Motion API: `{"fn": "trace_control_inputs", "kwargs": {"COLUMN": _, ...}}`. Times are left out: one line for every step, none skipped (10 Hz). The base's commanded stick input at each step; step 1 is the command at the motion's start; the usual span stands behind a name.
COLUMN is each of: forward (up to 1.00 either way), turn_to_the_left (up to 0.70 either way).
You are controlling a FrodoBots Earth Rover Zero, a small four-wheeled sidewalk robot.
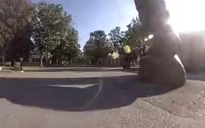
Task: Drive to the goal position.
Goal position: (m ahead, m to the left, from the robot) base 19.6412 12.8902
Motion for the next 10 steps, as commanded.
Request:
{"fn": "trace_control_inputs", "kwargs": {"forward": 0.60, "turn_to_the_left": 0.00}}
{"fn": "trace_control_inputs", "kwargs": {"forward": 0.60, "turn_to_the_left": 0.00}}
{"fn": "trace_control_inputs", "kwargs": {"forward": 0.60, "turn_to_the_left": 0.00}}
{"fn": "trace_control_inputs", "kwargs": {"forward": 0.60, "turn_to_the_left": 0.00}}
{"fn": "trace_control_inputs", "kwargs": {"forward": 0.60, "turn_to_the_left": 0.00}}
{"fn": "trace_control_inputs", "kwargs": {"forward": 0.60, "turn_to_the_left": 0.00}}
{"fn": "trace_control_inputs", "kwargs": {"forward": 0.60, "turn_to_the_left": 0.00}}
{"fn": "trace_control_inputs", "kwargs": {"forward": 0.60, "turn_to_the_left": 0.00}}
{"fn": "trace_control_inputs", "kwargs": {"forward": 0.60, "turn_to_the_left": 0.00}}
{"fn": "trace_control_inputs", "kwargs": {"forward": 0.60, "turn_to_the_left": 0.00}}
